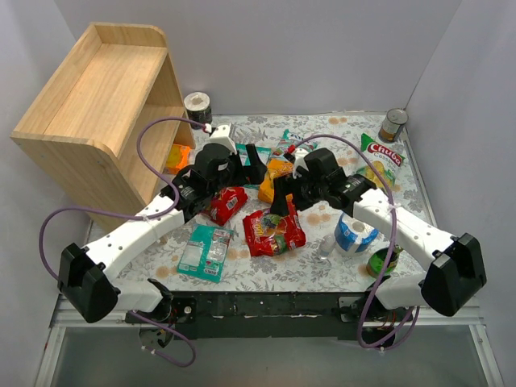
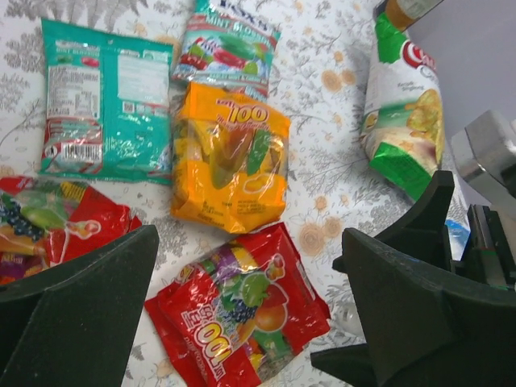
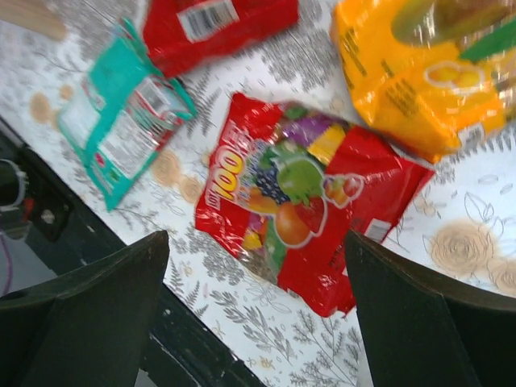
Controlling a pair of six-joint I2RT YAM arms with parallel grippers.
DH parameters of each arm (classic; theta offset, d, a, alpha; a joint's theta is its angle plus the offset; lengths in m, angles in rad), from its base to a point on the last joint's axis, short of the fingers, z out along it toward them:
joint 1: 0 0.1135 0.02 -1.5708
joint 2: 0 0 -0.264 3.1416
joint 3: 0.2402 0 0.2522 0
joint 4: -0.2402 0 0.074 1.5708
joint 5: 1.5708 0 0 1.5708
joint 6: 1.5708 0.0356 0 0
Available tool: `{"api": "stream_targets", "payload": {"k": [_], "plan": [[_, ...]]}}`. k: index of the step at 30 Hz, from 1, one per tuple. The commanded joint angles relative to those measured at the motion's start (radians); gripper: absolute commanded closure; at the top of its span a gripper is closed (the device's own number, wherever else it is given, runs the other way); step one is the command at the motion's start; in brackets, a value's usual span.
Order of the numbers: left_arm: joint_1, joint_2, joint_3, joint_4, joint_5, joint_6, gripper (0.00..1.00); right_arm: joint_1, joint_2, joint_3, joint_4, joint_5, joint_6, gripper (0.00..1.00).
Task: Place and organize the candy bags onto the shelf
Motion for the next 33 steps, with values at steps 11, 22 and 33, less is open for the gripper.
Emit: {"api": "stream_targets", "payload": {"k": [11, 22, 33], "plan": [[-0.001, -0.077, -0.047, -0.089, 0.005, -0.043, 0.02, 0.011, 0.118, -0.069, -0.075, 0.272, 0.058, 0.02], [-0.001, -0.089, 0.041, -0.103, 0.016, -0.011, 0.02, -0.067, 0.207, -0.135, -0.011, 0.076, 0.032, 0.09], [-0.001, -0.094, 0.172, -0.085, 0.135, 0.047, 0.02, -0.131, 0.246, -0.200, 0.065, -0.104, -0.003, 0.40]]}}
